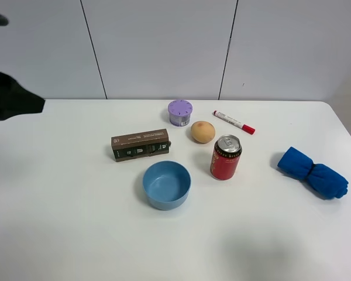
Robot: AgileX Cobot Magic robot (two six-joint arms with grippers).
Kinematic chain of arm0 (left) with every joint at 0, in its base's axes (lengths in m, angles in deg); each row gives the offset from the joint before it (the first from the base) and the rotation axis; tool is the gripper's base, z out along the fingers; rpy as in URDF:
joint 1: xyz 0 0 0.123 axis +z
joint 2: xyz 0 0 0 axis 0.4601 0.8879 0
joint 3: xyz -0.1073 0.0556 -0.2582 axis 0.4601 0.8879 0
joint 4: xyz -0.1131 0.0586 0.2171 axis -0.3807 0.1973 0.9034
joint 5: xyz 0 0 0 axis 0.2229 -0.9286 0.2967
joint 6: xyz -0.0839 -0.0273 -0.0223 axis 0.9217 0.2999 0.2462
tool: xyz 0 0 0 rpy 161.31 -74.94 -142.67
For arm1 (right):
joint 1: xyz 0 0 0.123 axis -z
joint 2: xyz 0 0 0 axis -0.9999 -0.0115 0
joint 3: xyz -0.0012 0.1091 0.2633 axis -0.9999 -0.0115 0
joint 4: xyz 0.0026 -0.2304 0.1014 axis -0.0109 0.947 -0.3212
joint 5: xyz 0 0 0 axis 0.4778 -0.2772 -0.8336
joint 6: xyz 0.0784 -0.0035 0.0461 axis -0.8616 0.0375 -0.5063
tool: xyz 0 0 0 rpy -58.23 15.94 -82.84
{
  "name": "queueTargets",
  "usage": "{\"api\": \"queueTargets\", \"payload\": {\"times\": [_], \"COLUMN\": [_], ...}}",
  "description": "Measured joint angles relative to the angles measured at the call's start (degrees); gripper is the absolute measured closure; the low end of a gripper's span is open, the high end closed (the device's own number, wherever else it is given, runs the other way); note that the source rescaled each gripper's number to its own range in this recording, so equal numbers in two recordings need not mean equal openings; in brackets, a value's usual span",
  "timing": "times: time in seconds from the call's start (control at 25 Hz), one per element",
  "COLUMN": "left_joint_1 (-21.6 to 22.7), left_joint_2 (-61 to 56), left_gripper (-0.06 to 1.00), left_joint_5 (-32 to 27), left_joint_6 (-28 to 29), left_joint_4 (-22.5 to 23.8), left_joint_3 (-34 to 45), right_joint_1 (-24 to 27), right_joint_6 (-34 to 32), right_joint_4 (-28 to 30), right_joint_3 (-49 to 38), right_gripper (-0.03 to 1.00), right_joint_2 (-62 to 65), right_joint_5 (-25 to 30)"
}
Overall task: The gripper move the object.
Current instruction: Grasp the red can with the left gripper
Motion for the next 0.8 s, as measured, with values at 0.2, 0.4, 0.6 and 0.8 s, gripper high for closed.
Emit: {"api": "queueTargets", "payload": {"times": [0.2, 0.4, 0.6, 0.8], "left_joint_1": [-13.08, -24.77, -33.06, -38.47], "left_joint_2": [9.21, 18.43, 27.09, 34.32], "left_gripper": [-0.06, -0.06, -0.06, -0.06], "left_joint_5": [6.58, 9.10, 9.27, 9.38], "left_joint_6": [1.87, 3.63, 3.87, 3.87], "left_joint_4": [-0.06, -0.23, -0.20, 4.73], "left_joint_3": [-4.93, -11.05, -17.20, -22.55], "right_joint_1": [0.00, 0.00, 0.00, 0.00], "right_joint_6": [0.00, 0.00, 0.00, 0.00], "right_joint_4": [0.00, 0.00, 0.00, 0.00], "right_joint_3": [0.00, 0.00, 0.00, 0.00], "right_gripper": [-0.03, -0.03, -0.03, -0.03], "right_joint_2": [0.00, 0.00, 0.00, 0.00], "right_joint_5": [0.00, 0.00, 0.00, 0.00]}}
